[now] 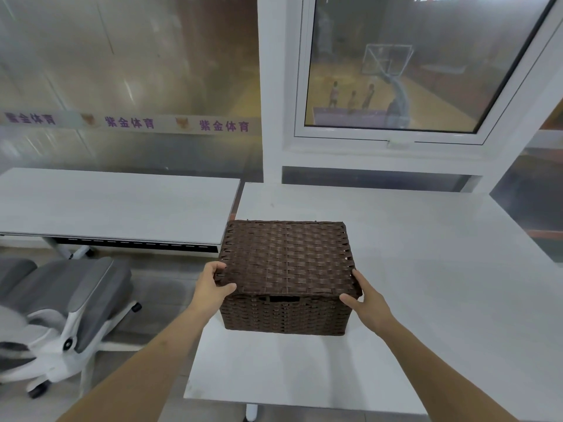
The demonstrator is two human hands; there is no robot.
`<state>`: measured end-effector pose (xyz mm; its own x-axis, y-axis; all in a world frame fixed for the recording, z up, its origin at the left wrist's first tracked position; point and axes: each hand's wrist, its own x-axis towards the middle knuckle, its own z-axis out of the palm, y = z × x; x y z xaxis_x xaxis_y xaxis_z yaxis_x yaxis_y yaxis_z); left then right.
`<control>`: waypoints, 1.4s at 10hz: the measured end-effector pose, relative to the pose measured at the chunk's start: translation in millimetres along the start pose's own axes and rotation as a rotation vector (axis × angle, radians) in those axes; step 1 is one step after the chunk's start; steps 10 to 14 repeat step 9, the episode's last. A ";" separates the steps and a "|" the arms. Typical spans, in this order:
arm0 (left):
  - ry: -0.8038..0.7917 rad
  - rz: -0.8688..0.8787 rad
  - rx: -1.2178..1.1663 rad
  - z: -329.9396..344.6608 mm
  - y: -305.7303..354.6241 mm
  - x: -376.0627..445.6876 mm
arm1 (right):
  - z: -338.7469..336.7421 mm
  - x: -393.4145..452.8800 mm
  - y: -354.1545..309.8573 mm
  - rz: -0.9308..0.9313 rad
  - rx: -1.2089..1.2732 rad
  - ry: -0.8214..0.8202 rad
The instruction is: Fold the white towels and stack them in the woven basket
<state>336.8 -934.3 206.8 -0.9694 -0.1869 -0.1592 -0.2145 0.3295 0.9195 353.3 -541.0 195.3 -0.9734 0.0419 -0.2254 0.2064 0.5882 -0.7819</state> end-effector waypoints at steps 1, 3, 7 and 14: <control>-0.045 0.044 0.277 -0.4 0.0 6.1 | 1.7 -0.3 -0.7 -0.020 -0.060 0.006; -0.147 0.077 0.524 -3.8 -4.2 9.0 | 6.0 -4.4 -9.8 -0.097 -0.157 0.034; -0.096 0.175 0.874 5.6 3.3 -0.4 | 0.5 -2.5 -6.4 -0.036 -0.457 0.017; -0.125 0.362 1.067 51.6 30.6 -28.7 | -15.0 -33.0 -14.7 -0.134 -0.606 -0.016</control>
